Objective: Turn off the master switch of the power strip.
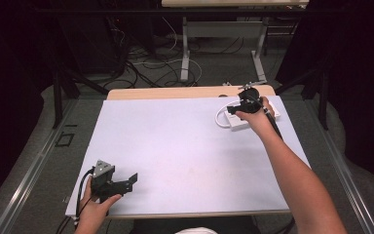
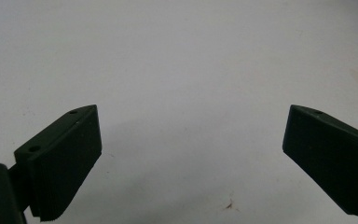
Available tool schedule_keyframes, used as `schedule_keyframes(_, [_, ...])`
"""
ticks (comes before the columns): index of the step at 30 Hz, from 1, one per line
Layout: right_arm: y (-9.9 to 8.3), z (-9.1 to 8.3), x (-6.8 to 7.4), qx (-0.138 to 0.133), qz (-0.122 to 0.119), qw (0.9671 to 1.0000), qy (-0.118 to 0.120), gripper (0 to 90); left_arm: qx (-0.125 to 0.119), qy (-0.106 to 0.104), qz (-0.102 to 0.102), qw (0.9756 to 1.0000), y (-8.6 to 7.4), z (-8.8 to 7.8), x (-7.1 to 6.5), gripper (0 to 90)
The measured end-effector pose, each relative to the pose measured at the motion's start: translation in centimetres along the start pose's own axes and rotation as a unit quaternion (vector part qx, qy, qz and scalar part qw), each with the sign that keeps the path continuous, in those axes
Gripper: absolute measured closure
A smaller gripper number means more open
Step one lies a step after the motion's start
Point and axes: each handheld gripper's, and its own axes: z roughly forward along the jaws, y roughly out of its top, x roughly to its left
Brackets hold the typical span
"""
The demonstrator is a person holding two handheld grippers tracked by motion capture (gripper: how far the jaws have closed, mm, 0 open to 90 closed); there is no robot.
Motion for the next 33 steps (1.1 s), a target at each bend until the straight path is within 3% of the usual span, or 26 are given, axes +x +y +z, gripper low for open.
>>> schedule_keyframes(4, [0.0,0.5,-0.1,0.006,0.004,0.9999,-0.008,38.2,0.002,0.001,0.002,1.0,0.0,0.0,0.0,4.5])
schedule_keyframes(10, [0.1,1.0,-0.1,0.004,0.003,0.9999,-0.016,53.3,0.002,0.001,0.001,1.0,0.0,0.0,0.1,4.5])
schedule_keyframes(20, [0.2,2.0,0.3,-0.003,-0.001,1.0,-0.003,69.5,-0.001,0.002,0.0,1.0,-0.1,-0.2,0.2,4.5])
schedule_keyframes(24, [0.1,2.6,0.5,-0.004,0.025,0.9997,0.004,74.4,-0.001,0.002,-0.001,1.0,-0.1,-0.3,0.2,4.5])
schedule_keyframes(33, [-0.1,3.7,0.4,0.016,0.022,0.9993,-0.025,90.0,-0.007,0.005,-0.006,0.9999,-0.1,-0.5,0.3,4.6])
